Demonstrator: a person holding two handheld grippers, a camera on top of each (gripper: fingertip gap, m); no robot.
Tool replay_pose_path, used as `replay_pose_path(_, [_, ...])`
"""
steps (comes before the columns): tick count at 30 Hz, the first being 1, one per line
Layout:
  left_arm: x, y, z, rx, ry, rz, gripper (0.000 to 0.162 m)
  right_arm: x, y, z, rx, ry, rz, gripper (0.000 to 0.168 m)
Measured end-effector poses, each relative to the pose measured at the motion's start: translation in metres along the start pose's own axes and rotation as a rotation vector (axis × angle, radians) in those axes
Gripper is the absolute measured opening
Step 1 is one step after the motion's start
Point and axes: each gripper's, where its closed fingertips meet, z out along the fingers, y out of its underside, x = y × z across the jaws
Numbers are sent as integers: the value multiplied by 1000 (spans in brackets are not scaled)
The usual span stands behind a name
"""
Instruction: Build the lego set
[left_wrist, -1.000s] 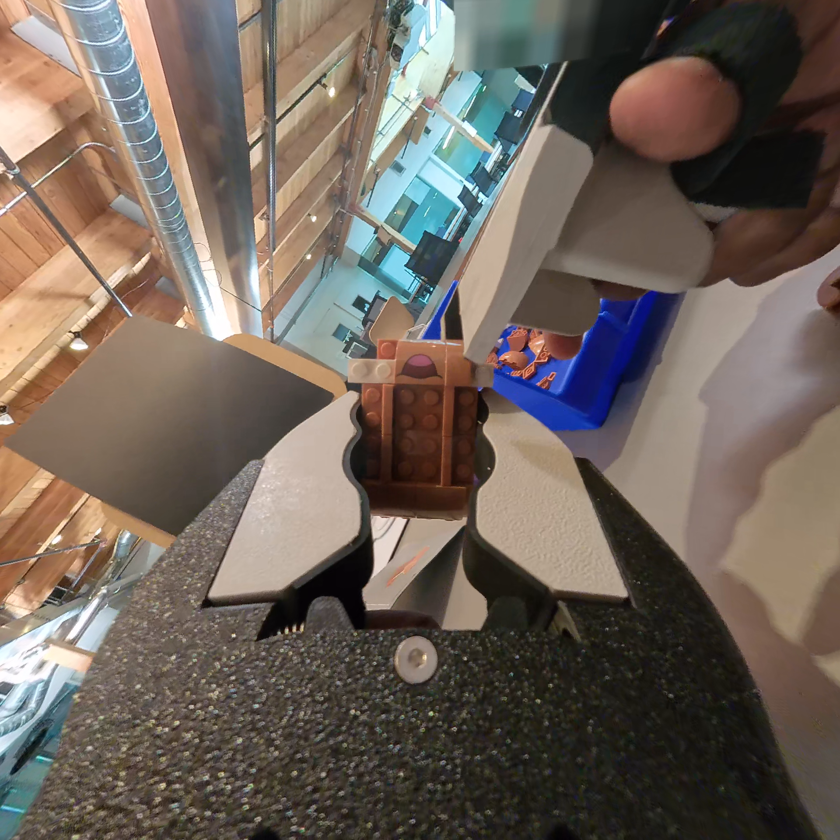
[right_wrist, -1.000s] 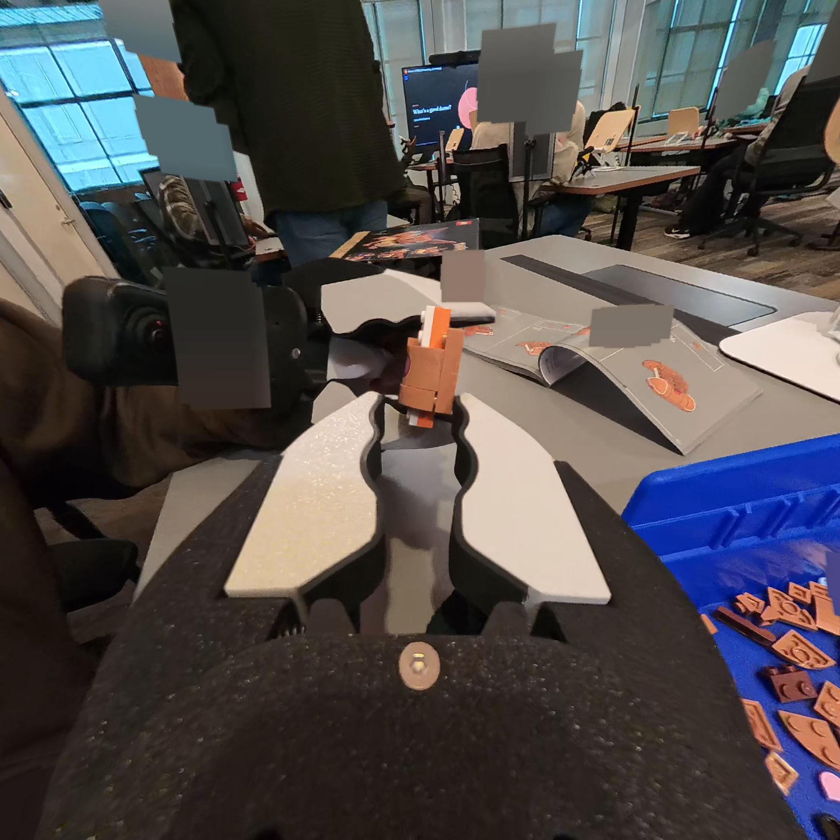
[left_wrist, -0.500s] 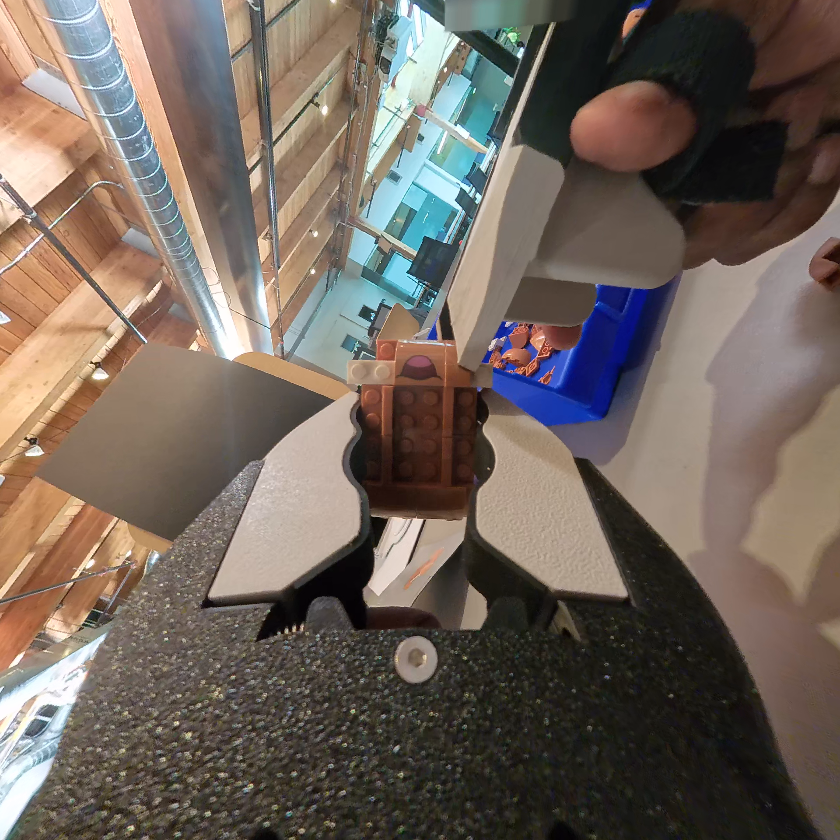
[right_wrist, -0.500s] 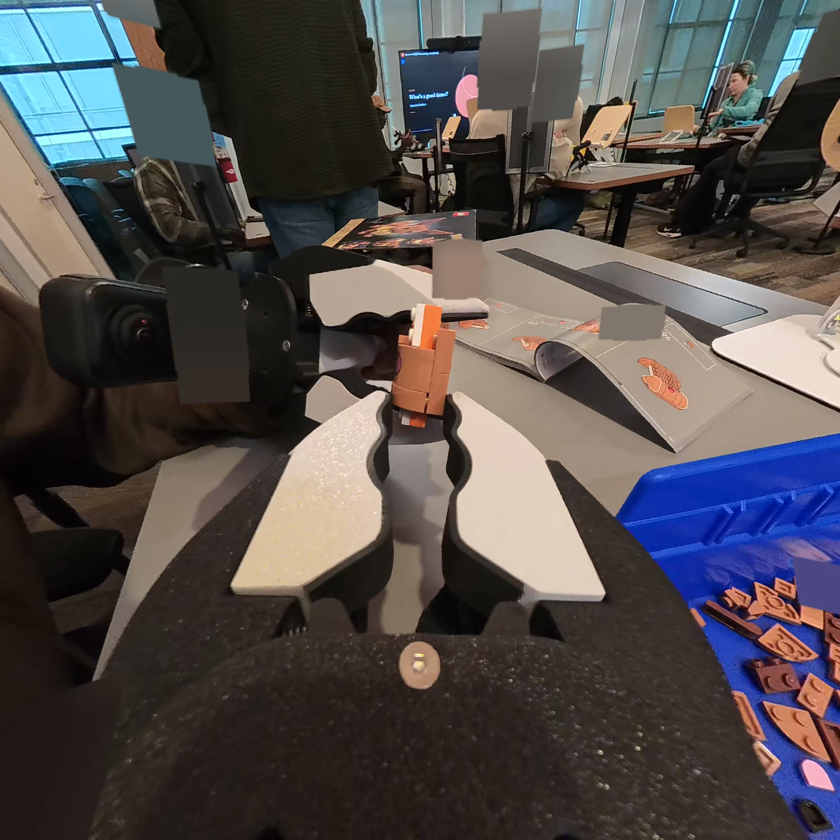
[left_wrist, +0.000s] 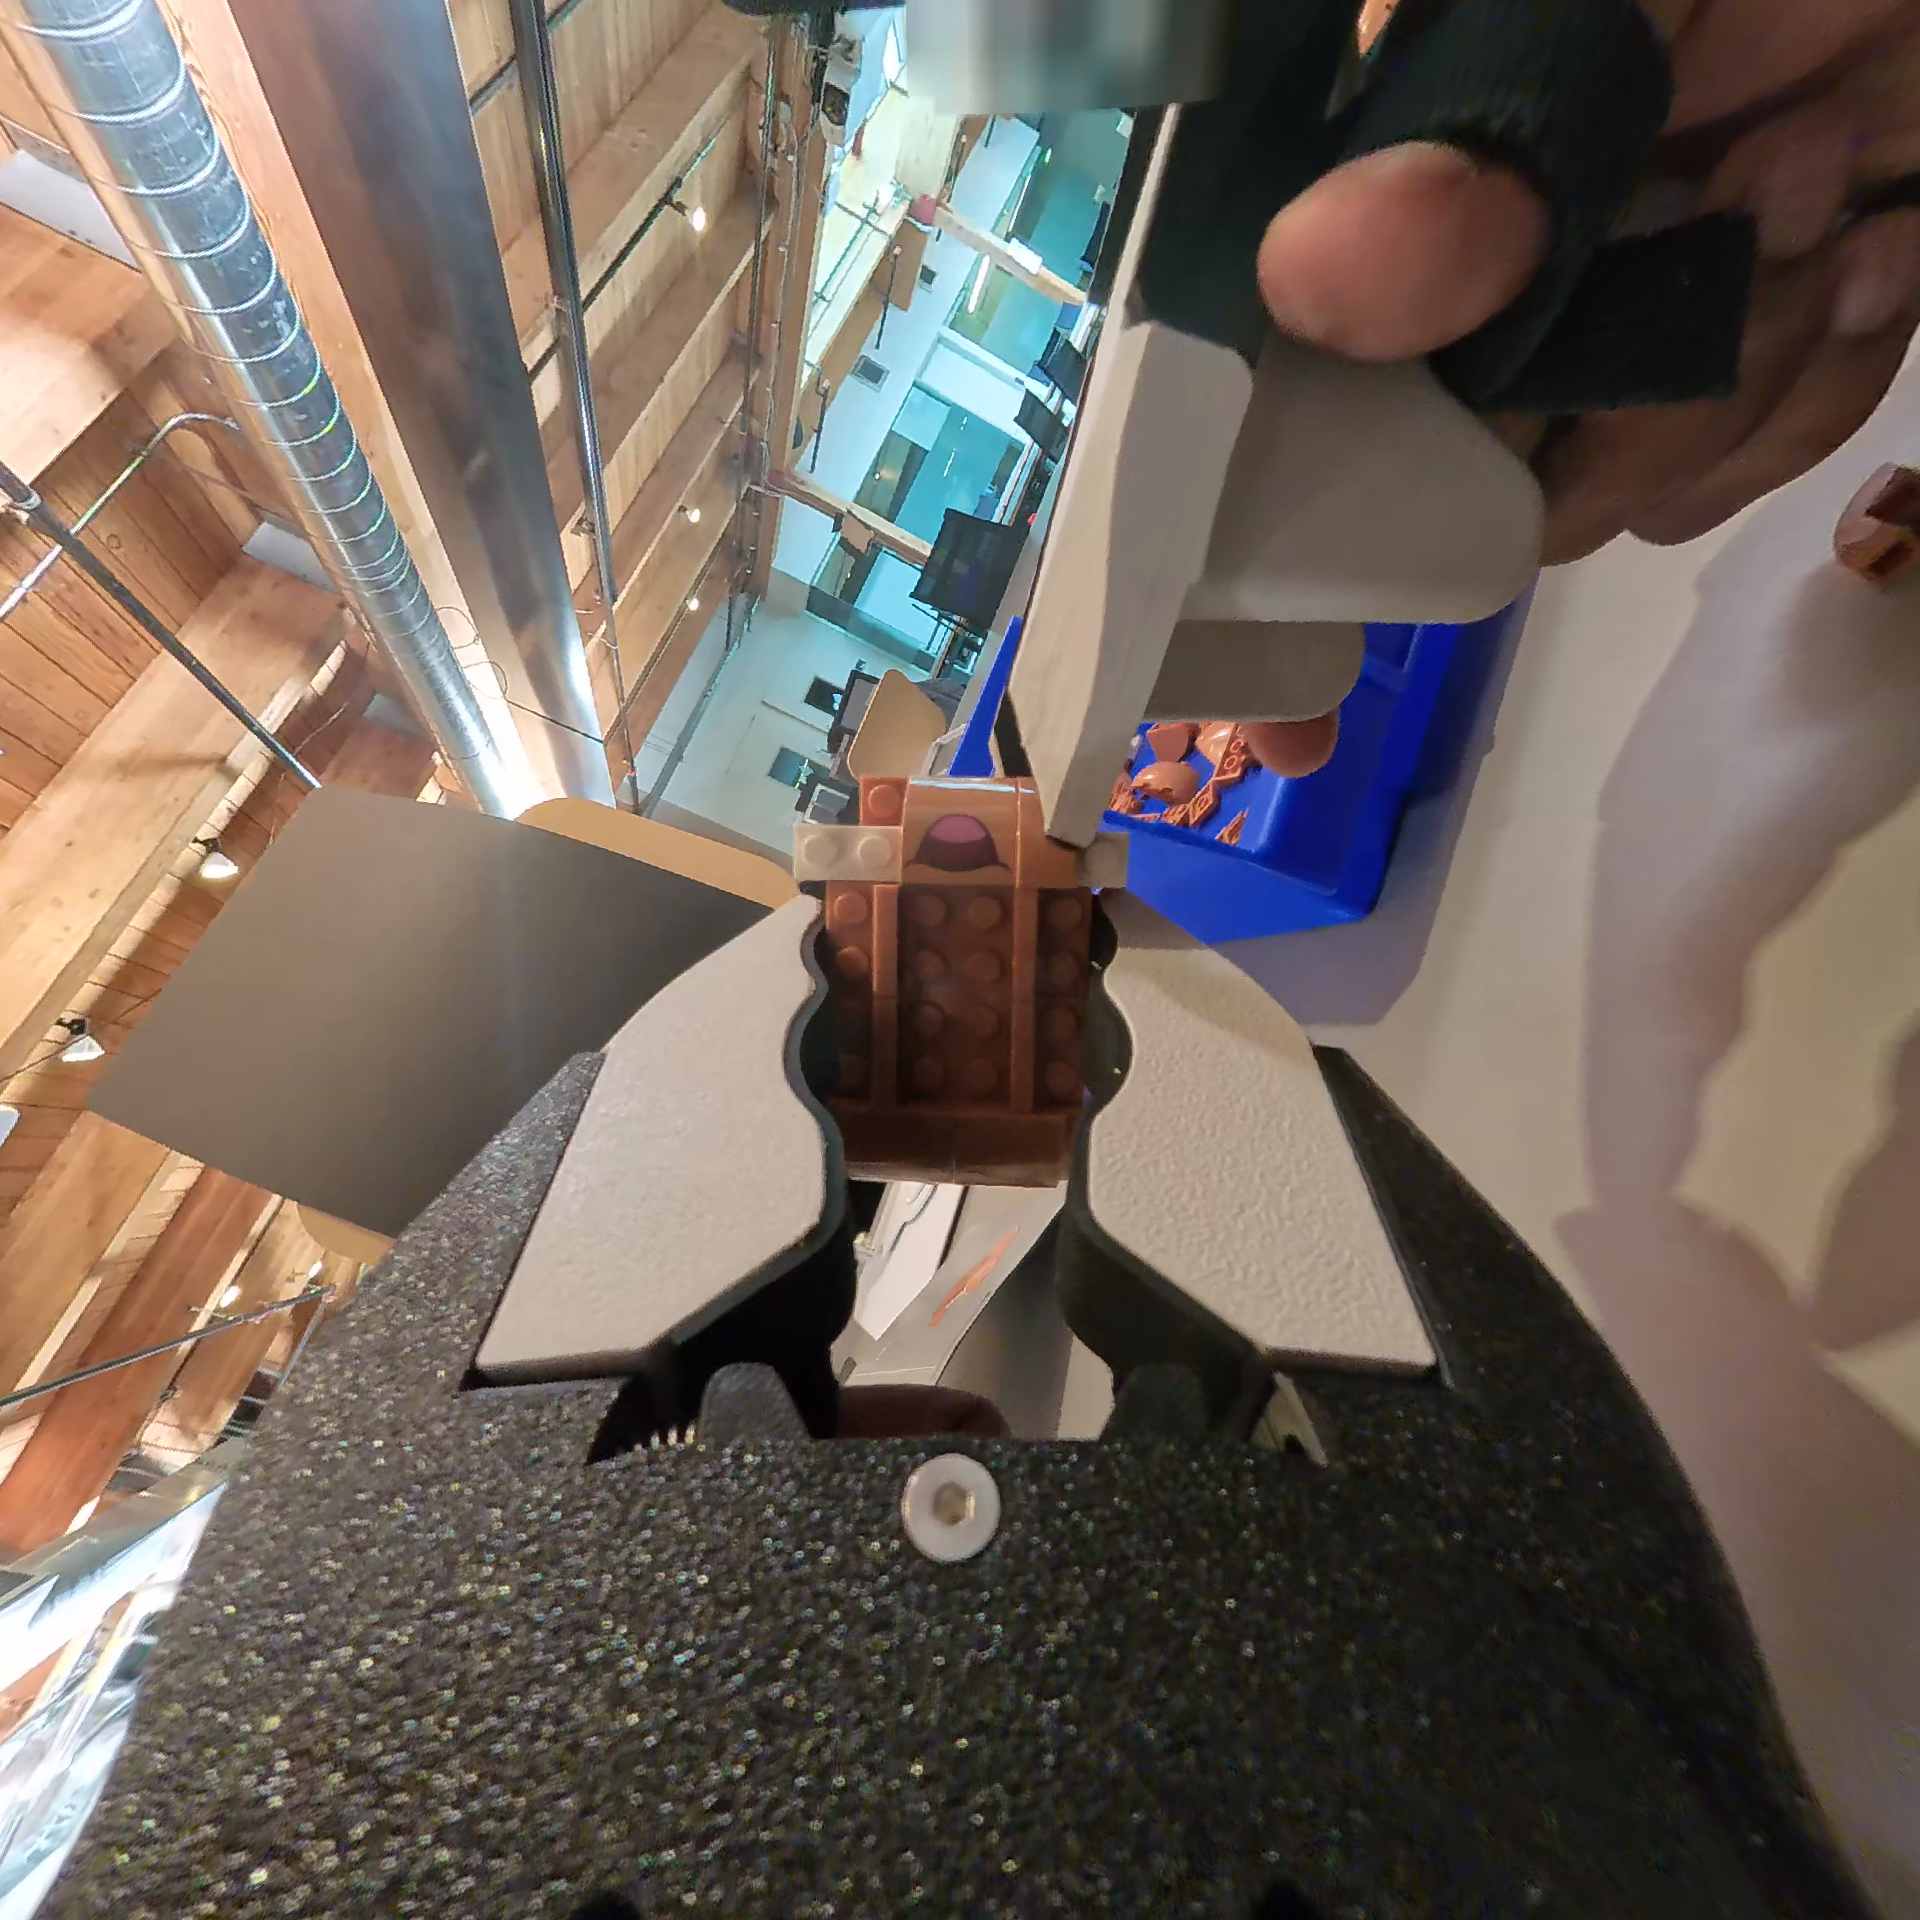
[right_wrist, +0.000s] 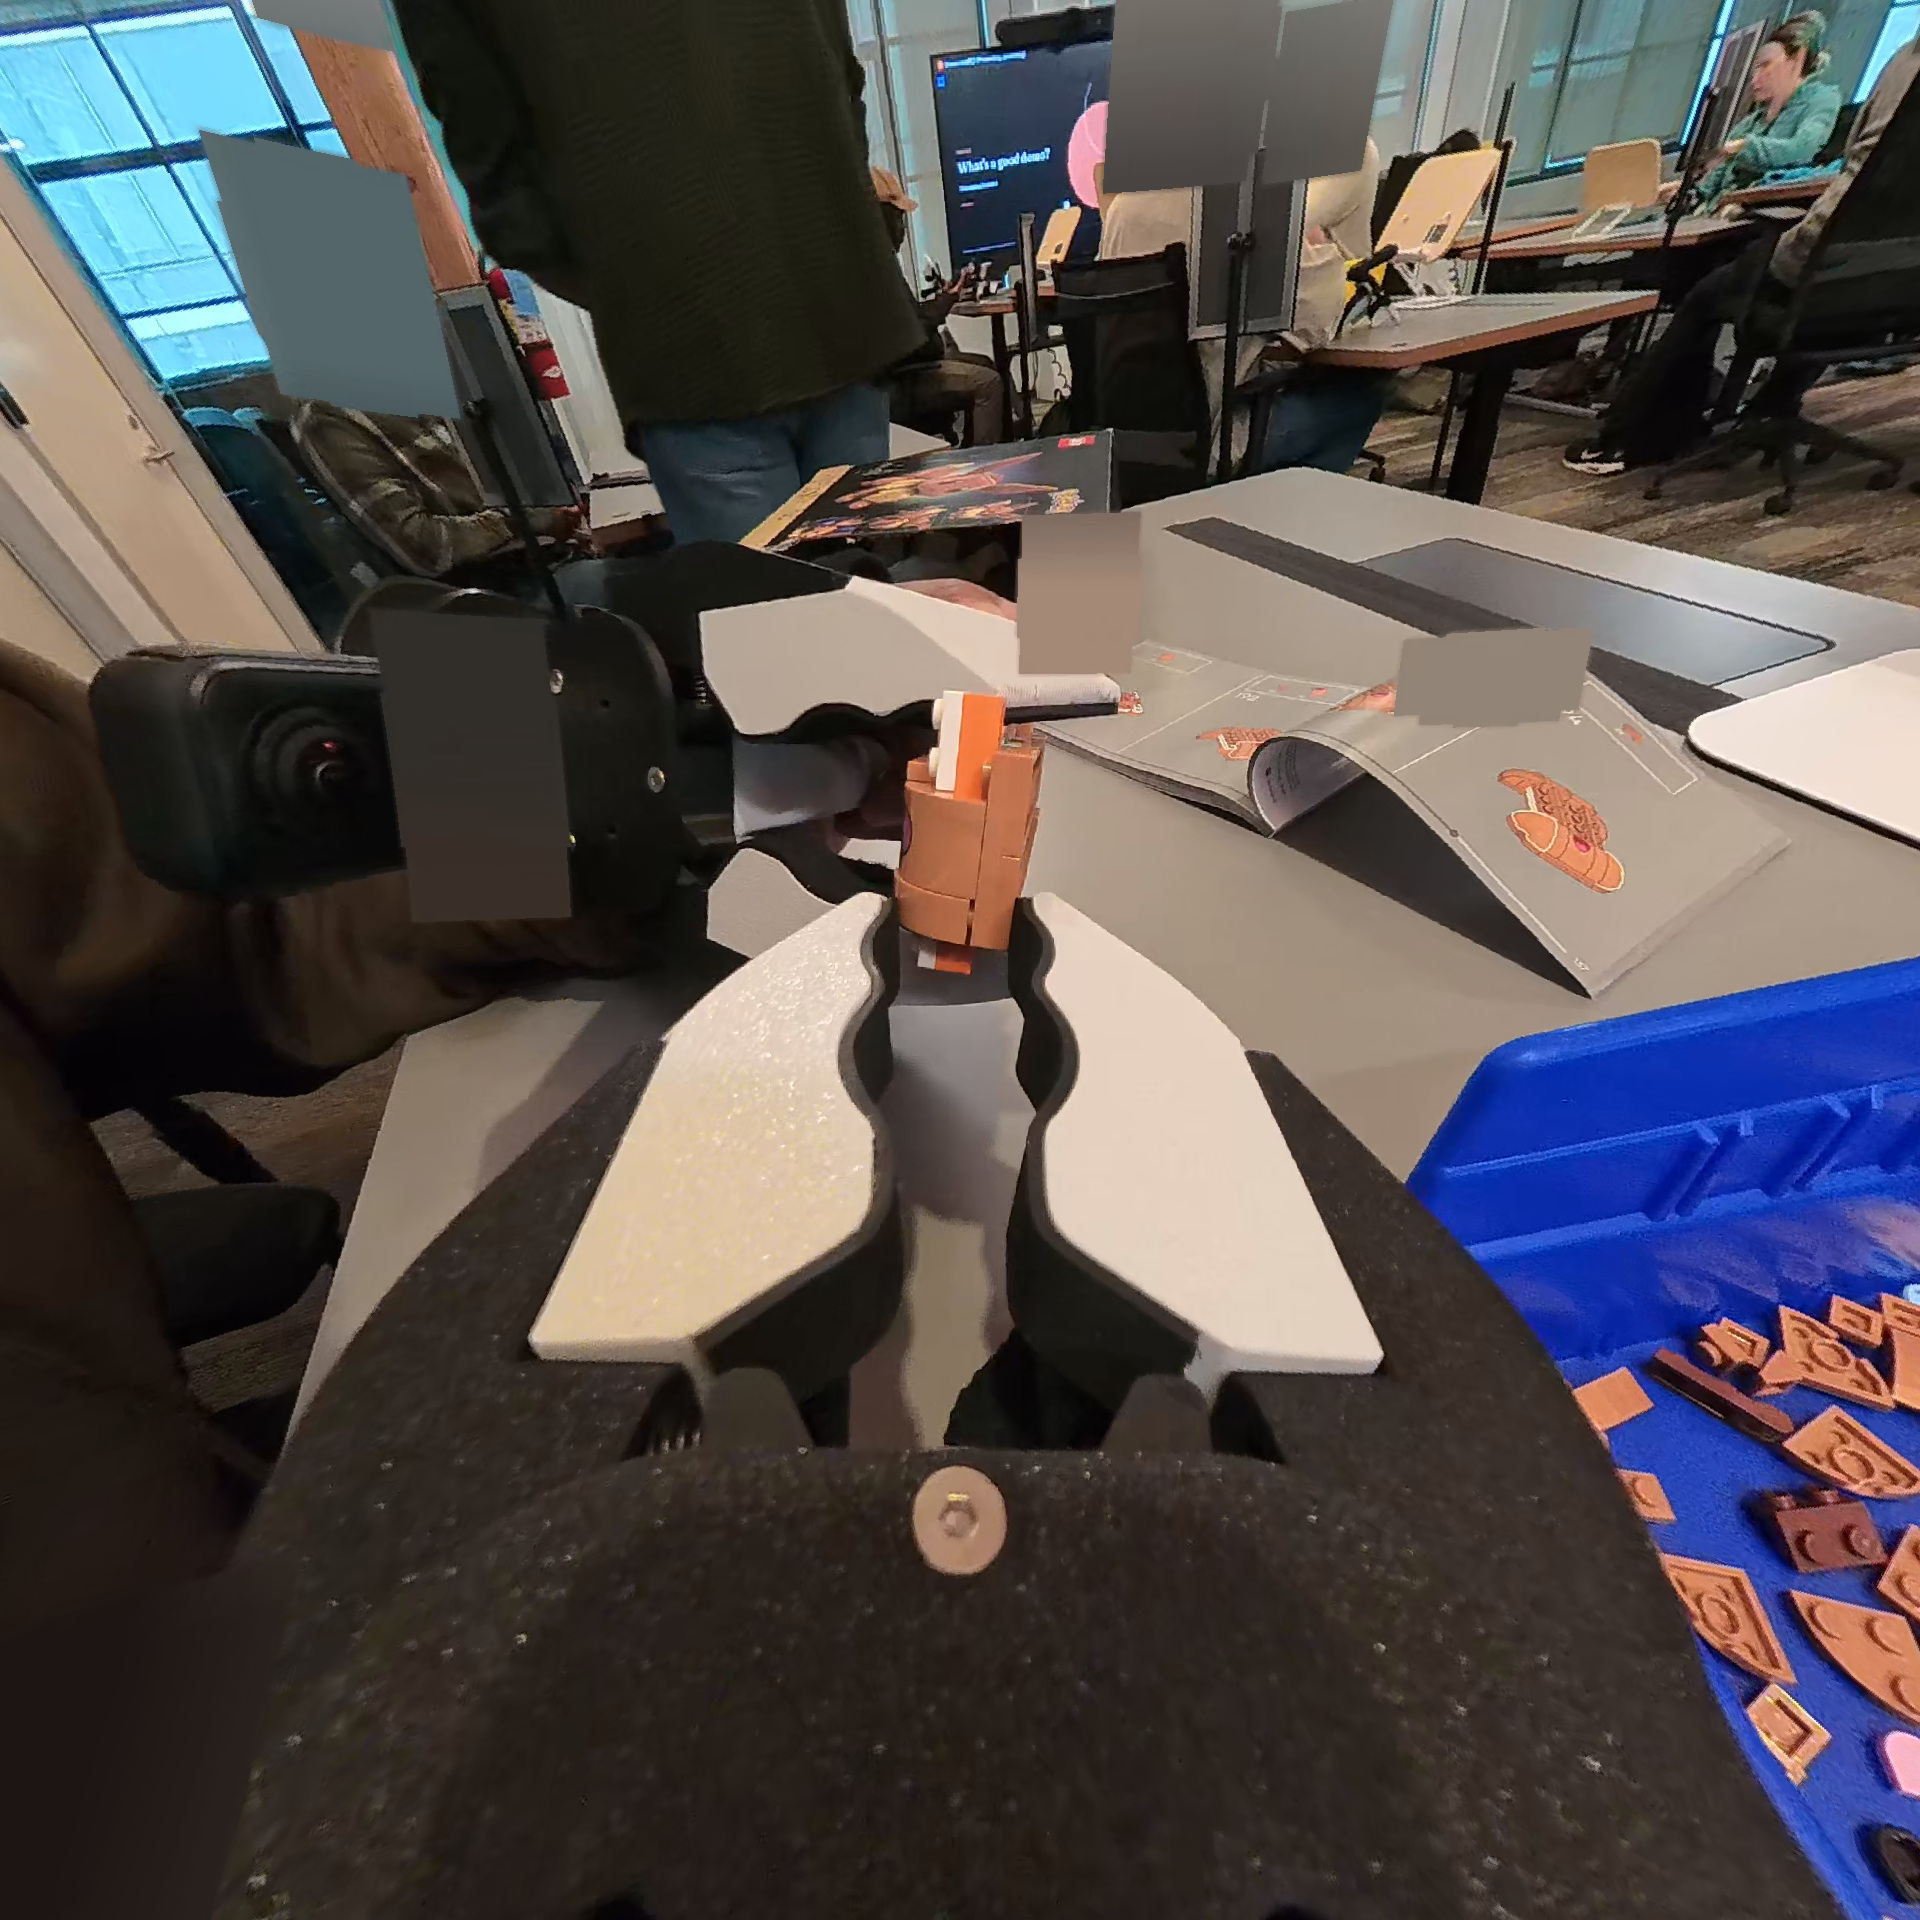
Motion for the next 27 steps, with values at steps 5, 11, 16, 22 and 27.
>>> replay_pose_path(5, [2,5,4,-48,1,24,45,6,2,1,1,21,26,22])
replay_pose_path(11, [4,7,6,-77,-4,58,45,6,6,3,-22,38,14,32])
replay_pose_path(16, [4,5,5,-74,-4,69,44,8,6,3,-24,41,11,24])
replay_pose_path(22, [2,0,1,-31,10,45,44,3,4,3,-7,28,-23,23])
replay_pose_path(27, [5,0,0,-31,22,62,44,2,7,3,-34,15,-11,23])
